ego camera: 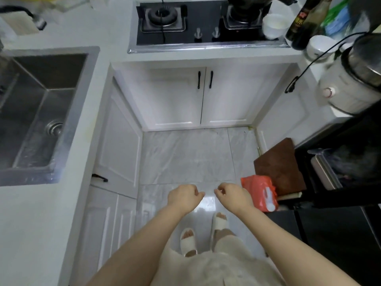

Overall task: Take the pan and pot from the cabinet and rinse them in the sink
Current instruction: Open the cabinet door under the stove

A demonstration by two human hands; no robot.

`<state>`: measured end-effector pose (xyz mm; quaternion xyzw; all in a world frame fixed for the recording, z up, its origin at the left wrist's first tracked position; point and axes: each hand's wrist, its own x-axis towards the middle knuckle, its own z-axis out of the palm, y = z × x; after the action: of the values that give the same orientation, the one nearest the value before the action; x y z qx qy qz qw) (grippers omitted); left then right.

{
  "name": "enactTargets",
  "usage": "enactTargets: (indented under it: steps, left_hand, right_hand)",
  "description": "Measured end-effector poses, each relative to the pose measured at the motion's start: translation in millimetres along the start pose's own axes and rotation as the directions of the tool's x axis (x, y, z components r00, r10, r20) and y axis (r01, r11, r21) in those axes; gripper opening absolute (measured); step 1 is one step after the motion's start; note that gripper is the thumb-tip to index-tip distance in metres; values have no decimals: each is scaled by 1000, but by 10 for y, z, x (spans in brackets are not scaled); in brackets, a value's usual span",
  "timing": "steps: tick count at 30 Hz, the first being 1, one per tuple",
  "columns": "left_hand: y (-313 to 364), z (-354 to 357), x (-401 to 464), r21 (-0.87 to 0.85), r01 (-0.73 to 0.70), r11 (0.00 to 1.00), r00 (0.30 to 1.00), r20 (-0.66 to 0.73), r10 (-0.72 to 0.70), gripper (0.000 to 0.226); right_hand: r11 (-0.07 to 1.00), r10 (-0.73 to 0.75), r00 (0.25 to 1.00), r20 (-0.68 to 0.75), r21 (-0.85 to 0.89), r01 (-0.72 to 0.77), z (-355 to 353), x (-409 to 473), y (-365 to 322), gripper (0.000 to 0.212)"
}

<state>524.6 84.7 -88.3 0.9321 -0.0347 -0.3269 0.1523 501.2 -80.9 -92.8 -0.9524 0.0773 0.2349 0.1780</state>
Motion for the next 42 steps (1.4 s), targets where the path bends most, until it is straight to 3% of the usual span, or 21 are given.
enactTargets:
  steps: [13,20,30,42]
  left_hand:
    - [557,-454,901,-57,113,992,993,-17,-114,37]
    - [710,-613,1231,-129,178,976,983,-12,-181,34]
    - [612,-1063,1882,-96,110,989,994,39,-106,36]
    - [352,-1863,2823,-84,26,996,1000,0,-27,35]
  right_hand:
    - [988,-149,983,104,-15,151,-564,1062,301,41]
    - [988,-149,980,132,-17,153,-877,1518,378,41]
    - [998,-64,988,139,11,63,-1036,2138,170,43]
    - [996,-2,995,99,85,-7,-1292,3035,-442,44]
